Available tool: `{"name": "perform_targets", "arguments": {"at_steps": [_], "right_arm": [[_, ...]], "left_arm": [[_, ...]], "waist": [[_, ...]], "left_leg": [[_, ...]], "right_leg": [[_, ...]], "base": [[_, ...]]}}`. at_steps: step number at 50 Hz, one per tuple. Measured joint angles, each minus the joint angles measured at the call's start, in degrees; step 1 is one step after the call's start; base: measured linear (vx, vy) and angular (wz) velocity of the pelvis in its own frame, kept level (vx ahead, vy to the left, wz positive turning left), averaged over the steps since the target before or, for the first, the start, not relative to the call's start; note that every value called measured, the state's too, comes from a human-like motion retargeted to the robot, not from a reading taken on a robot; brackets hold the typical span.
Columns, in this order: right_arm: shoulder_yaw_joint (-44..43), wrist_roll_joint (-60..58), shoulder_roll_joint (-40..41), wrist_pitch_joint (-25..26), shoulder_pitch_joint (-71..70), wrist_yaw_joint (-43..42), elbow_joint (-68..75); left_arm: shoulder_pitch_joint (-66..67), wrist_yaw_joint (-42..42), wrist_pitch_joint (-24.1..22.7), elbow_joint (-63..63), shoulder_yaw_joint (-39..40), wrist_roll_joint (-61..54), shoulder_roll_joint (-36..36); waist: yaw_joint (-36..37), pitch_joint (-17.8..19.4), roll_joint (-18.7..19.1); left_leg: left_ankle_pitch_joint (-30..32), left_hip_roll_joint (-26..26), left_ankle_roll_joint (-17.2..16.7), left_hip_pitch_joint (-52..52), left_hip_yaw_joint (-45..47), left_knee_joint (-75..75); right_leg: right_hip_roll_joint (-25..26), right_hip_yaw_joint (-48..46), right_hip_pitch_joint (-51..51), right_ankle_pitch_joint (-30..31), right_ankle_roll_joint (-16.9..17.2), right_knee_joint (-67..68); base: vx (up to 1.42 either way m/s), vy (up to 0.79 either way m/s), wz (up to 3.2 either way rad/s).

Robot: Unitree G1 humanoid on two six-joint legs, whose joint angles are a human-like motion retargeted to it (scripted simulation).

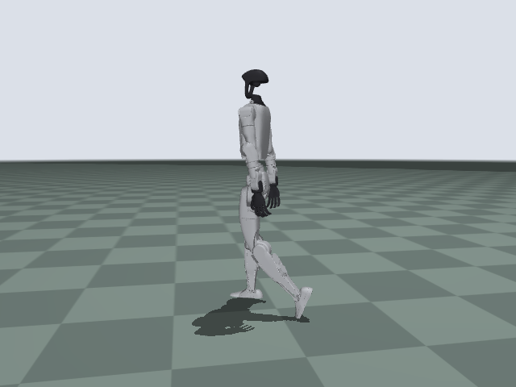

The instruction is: Walk run

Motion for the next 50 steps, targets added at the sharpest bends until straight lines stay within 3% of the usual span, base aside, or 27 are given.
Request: {"name": "perform_targets", "arguments": {"at_steps": [2,6,8,11,15,19,24,27,30,33,35,40,42,45,50], "right_arm": [[1.16,1.13,-0.52,0.28,-2.17,-0.64,-0.27],[1.53,-0.33,-0.31,0.29,-5.65,-1.64,-3.07],[2.30,-1.29,-0.02,-1.06,-6.97,-1.20,-5.58],[3.79,-1.93,-0.06,-2.88,-8.54,-0.01,-9.66],[4.09,-3.44,-0.60,-4.18,-10.41,0.03,-13.31],[3.15,-3.80,-1.27,-3.94,-11.11,-0.23,-13.55],[2.28,-3.24,-0.62,-2.15,-8.83,1.40,-10.02],[1.25,-5.19,0.08,-0.73,-6.06,2.90,-6.60],[0.87,-7.48,1.03,1.26,-2.56,2.73,-3.87],[1.19,-7.72,0.96,0.26,0.31,3.96,-1.83],[0.99,-8.86,0.35,0.22,2.08,6.17,-1.02],[-1.50,-10.31,-0.05,2.33,6.48,6.81,-0.16],[-1.22,-7.97,-0.64,1.95,8.35,5.79,0.93],[-1.72,-5.30,-0.86,3.13,10.21,5.21,2.00],[-2.84,-3.54,0.39,4.25,9.88,6.95,2.00]], "left_arm": [[2.98,-1.76,0.05,0.00,0.60,1.41,-0.53],[7.80,-2.86,1.05,0.00,3.00,7.40,-1.42],[9.57,-1.74,1.29,0.00,3.91,8.54,-1.86],[11.20,-0.83,2.21,0.00,4.68,7.84,-2.57],[11.29,-2.11,3.09,0.00,6.61,5.43,-3.93],[9.22,-3.70,1.04,0.00,7.70,2.80,-5.31],[6.34,-3.02,-1.80,0.00,8.12,2.96,-5.08],[5.12,-1.82,-1.96,0.00,8.07,3.18,-3.72],[2.86,-2.17,-0.31,0.00,7.39,0.67,-2.29],[-2.90,-2.56,0.01,0.00,6.09,-3.42,-0.83],[-7.26,-3.06,-1.44,-0.13,4.81,-5.99,-0.62],[-14.63,-7.54,-7.32,-10.45,-1.74,-9.47,-3.16],[-16.54,-8.51,-9.66,-14.49,-4.69,-9.10,-3.68],[-19.39,-8.71,-12.15,-19.08,-7.87,-7.75,-3.29],[-23.52,-7.38,-13.39,-20.98,-9.24,-6.63,-1.61]], "waist": [[0.28,0.35,-1.21],[2.08,0.93,-2.24],[5.36,1.44,-3.76],[9.37,2.12,-4.57],[11.66,3.09,-3.41],[12.35,3.07,-2.65],[14.95,2.28,-5.07],[17.65,0.38,-6.66],[17.30,-1.90,-7.45],[13.91,-1.65,-2.58],[14.95,-1.43,-0.48],[11.19,-0.16,4.31],[9.30,0.02,5.51],[7.44,0.83,4.73],[6.12,3.92,2.06]], "left_leg": [[3.89,0.75,0.44,-5.45,3.40,8.83],[-10.37,6.66,9.69,-16.63,11.29,18.14],[-15.95,6.82,12.79,-21.18,15.25,16.78],[-20.46,4.95,15.94,-26.15,17.30,6.88],[-21.55,4.57,21.77,-29.05,21.10,-12.64],[-25.71,0.60,25.66,-30.21,24.00,-27.98],[-27.34,0.05,28.99,-27.80,30.39,-30.70],[-22.60,-0.39,29.99,-26.01,28.12,-30.90],[-25.62,-0.71,30.00,-26.64,21.30,-27.41],[-29.07,1.33,30.00,-22.18,18.05,-26.29],[-30.84,2.41,29.95,-19.62,17.11,-26.29],[-32.41,3.01,28.85,-13.34,11.77,-27.83],[-32.98,2.28,28.73,-10.97,9.11,-28.55],[-34.21,-0.10,28.55,-7.18,6.39,-29.33],[-36.73,-2.81,27.29,0.22,3.33,-29.63]], "right_leg": [[0.12,-0.45,2.42,-1.55,-1.53,-0.52],[2.23,-1.76,6.96,-3.46,-3.48,-2.05],[2.55,-1.21,8.89,-4.03,-3.89,-2.80],[3.75,-1.05,11.63,-5.38,-4.15,-3.75],[6.74,-2.66,15.38,-8.19,-5.02,-4.11],[8.63,-6.81,18.75,-10.64,-5.51,-4.00],[8.67,-6.69,22.20,-8.66,-2.86,-0.89],[7.50,-8.59,23.53,-0.01,2.65,2.63],[6.92,-7.68,21.22,15.71,11.14,10.67],[15.05,-2.77,13.96,25.11,15.84,26.46],[17.59,1.49,9.70,21.53,15.99,34.33],[13.86,0.85,-0.05,5.29,8.18,38.40],[9.57,-0.25,-2.59,1.54,6.60,33.42],[3.72,0.38,-4.53,1.85,6.94,20.99],[0.74,8.83,-7.23,-2.13,6.97,1.76]], "base": [[0.67,-0.35,0.34],[0.65,-0.38,0.22],[0.59,-0.28,-0.83],[0.61,-0.22,-0.58],[0.71,-0.20,0.04],[0.65,-0.14,0.37],[0.90,-0.15,-0.09],[0.99,-0.14,-0.55],[1.05,-0.02,0.27],[0.82,-0.04,1.36],[0.73,0.00,0.62],[0.66,0.02,1.39],[0.65,0.00,1.61],[0.69,-0.15,1.35],[0.71,-0.30,0.97]]}}
